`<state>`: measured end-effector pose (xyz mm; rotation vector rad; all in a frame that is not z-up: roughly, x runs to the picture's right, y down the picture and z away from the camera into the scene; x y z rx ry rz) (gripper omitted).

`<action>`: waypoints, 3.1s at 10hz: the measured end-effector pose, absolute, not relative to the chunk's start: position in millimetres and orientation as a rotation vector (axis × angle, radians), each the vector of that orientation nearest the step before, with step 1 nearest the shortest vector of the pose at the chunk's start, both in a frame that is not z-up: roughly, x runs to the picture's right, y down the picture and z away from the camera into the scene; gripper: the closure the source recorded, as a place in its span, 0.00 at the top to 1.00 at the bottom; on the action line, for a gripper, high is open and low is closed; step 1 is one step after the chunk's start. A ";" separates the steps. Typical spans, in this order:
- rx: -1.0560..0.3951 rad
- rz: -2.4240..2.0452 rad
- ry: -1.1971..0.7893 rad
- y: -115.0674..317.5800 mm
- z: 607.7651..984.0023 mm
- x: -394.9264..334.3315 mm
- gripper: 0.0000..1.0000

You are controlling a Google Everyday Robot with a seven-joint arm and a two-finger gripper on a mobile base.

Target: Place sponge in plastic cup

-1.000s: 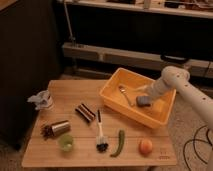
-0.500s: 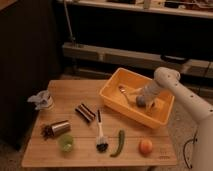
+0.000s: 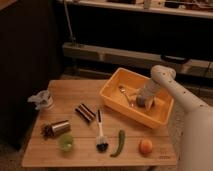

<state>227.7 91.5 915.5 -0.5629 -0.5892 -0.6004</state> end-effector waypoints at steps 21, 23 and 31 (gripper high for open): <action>-0.624 -0.420 -0.550 88.2 944.9 283.2 0.00; -0.577 -0.425 -0.555 83.0 931.4 286.6 0.00; -0.244 -0.573 -0.676 -0.8 786.5 275.4 0.00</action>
